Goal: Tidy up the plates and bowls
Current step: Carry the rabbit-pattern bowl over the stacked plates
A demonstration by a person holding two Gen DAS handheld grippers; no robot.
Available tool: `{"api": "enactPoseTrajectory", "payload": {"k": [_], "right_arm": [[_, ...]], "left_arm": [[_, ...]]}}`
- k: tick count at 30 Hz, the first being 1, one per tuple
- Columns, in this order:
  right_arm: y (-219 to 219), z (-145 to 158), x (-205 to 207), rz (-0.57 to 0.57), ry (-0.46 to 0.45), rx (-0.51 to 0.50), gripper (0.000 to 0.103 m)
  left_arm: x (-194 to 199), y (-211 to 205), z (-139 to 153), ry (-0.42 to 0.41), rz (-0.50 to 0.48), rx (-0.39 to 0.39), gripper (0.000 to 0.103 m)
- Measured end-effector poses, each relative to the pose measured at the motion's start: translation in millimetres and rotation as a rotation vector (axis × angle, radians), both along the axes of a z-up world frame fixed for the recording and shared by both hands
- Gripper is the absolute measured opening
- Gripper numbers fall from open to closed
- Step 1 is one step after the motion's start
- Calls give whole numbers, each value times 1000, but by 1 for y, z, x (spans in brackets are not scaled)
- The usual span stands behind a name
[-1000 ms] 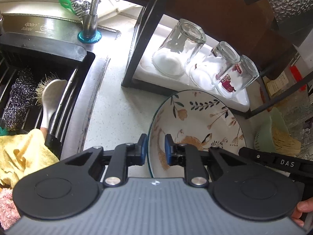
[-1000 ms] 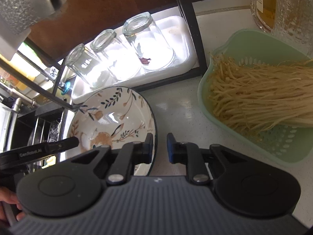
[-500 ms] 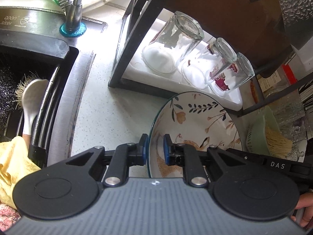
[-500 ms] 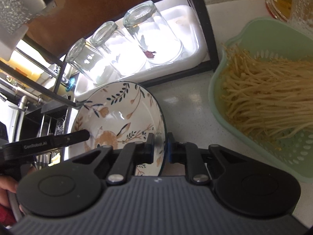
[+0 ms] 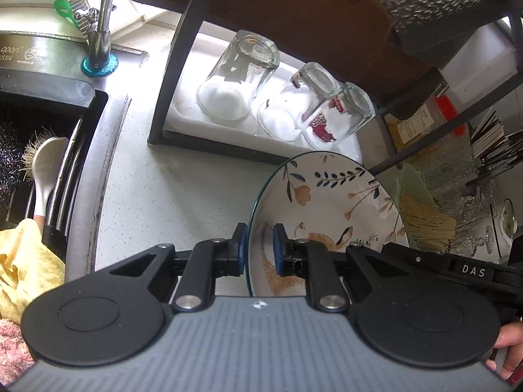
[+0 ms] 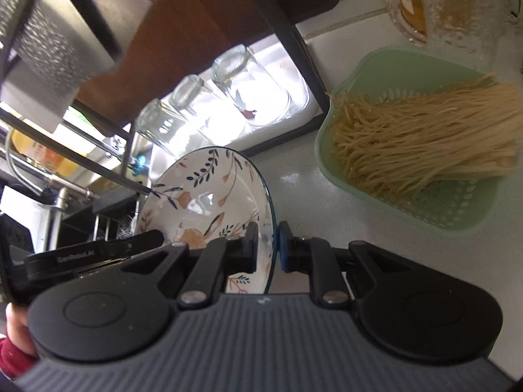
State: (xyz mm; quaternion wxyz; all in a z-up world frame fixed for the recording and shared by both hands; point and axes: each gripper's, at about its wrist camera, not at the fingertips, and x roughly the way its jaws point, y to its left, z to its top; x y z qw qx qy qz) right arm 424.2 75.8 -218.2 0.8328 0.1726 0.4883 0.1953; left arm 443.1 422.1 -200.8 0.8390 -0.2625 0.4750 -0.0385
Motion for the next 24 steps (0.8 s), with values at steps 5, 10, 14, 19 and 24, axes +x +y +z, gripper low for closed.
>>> {"api": "enactPoseTrajectory", "payload": {"k": [5, 10, 14, 19, 24], "right_arm": [[-12, 15, -17, -37, -29, 30, 16], [-30, 27, -38, -77, -53, 76, 16], [-49, 38, -57, -104, -73, 103, 16], [-75, 53, -83, -144, -110, 151, 16], [-101, 60, -108, -174, -119, 141, 16]], "left_arm": [[-7, -10, 20, -29, -32, 2, 19], [-16, -24, 38, -60, -64, 3, 19], [-22, -41, 47, -62, -95, -16, 19], [-36, -67, 65, -107, -144, -18, 19], [-54, -97, 68, -115, -169, -25, 19]]}}
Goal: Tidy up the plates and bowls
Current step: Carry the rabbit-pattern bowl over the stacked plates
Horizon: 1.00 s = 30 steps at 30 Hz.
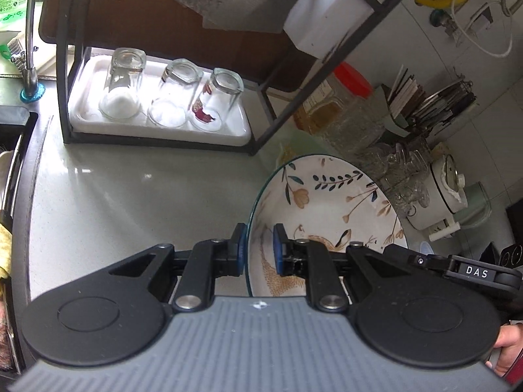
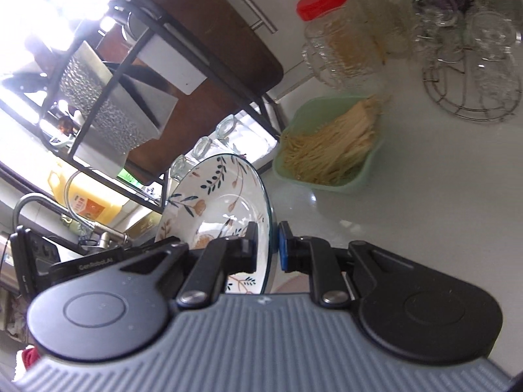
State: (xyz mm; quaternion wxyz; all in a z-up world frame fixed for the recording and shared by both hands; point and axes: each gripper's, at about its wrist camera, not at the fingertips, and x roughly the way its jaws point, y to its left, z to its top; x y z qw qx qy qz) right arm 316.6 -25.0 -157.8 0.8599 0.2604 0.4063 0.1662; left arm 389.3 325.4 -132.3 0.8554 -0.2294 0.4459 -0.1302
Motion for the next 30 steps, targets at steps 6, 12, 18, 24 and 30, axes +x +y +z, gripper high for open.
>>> {"api": "enactPoseTrajectory", "payload": {"k": [6, 12, 18, 24, 30], "right_arm": [[-28, -7, -27, -12, 13, -32, 16], [-41, -31, -48, 1, 59, -82, 16], [-44, -54, -60, 22, 105, -85, 16], [-39, -68, -60, 42, 143, -91, 16], [-39, -75, -56, 40, 178, -102, 16]], "left_arm": [[-24, -32, -10, 21, -40, 1, 19], [-46, -57, -28, 73, -51, 37, 19], [-56, -62, -41, 129, -53, 82, 19], [-51, -70, -41, 151, -76, 160, 19], [-45, -81, -45, 183, -124, 216, 19]]}}
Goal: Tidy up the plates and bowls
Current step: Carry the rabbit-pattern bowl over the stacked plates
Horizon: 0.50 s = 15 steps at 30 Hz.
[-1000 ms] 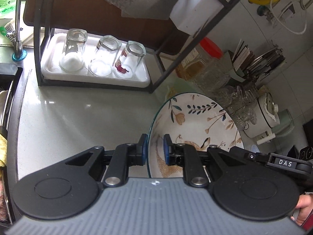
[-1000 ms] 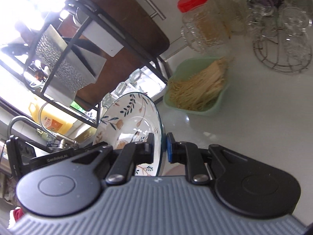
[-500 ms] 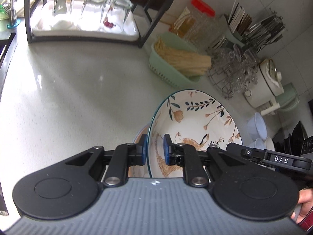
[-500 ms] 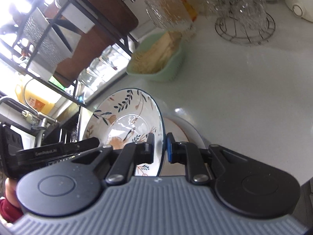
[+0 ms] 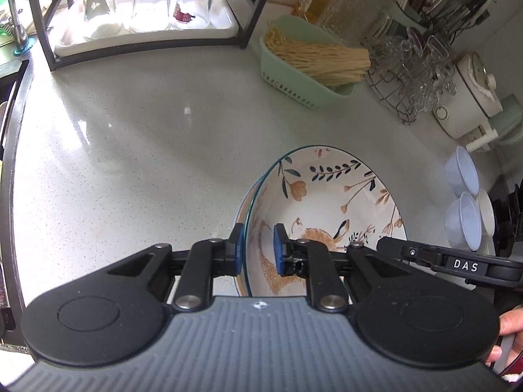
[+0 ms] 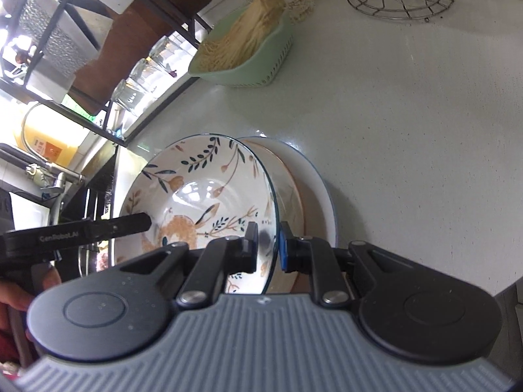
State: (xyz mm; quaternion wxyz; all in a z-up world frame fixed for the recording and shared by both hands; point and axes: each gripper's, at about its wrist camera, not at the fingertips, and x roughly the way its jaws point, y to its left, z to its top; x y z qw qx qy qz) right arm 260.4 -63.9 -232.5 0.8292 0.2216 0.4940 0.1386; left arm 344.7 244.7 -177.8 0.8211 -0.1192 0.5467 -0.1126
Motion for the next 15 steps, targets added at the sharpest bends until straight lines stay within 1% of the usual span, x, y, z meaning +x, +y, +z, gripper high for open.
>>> {"api": "enactPoseTrajectory", "payload": {"k": [3, 7, 15], "right_arm": [[-1, -4, 1, 2, 14, 4, 16], [4, -8, 2, 19, 17, -4, 17], [11, -7, 5, 26, 5, -42, 18]], "left_arm": [[3, -4, -3, 13, -9, 26, 20], [5, -7, -3, 8, -13, 67, 20], [8, -8, -7, 37, -17, 96, 21]]}}
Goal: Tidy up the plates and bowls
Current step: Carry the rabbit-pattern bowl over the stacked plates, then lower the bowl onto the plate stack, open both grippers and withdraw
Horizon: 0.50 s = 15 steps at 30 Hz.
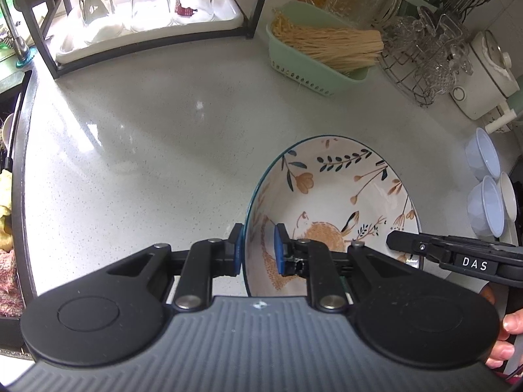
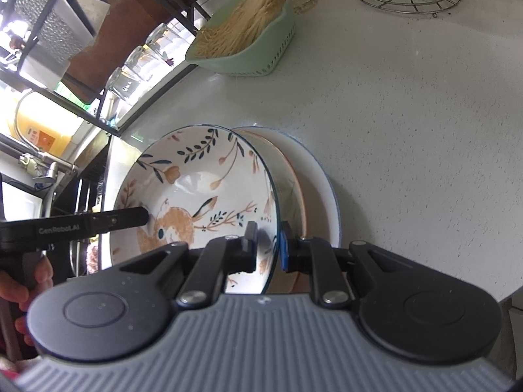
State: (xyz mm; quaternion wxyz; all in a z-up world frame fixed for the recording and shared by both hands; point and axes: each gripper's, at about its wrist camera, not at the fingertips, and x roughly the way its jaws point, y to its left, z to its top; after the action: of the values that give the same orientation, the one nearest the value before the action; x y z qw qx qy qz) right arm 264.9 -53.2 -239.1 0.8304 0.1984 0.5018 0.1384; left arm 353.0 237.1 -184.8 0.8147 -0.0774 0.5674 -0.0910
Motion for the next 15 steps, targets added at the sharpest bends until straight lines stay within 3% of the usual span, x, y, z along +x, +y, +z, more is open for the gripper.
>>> {"api": "enactPoseTrajectory", "payload": {"k": [15], "right_arm": [[4, -3, 7, -23, 9, -2, 18]], "left_arm": [[4, 3, 4, 22, 43, 7, 21]]}}
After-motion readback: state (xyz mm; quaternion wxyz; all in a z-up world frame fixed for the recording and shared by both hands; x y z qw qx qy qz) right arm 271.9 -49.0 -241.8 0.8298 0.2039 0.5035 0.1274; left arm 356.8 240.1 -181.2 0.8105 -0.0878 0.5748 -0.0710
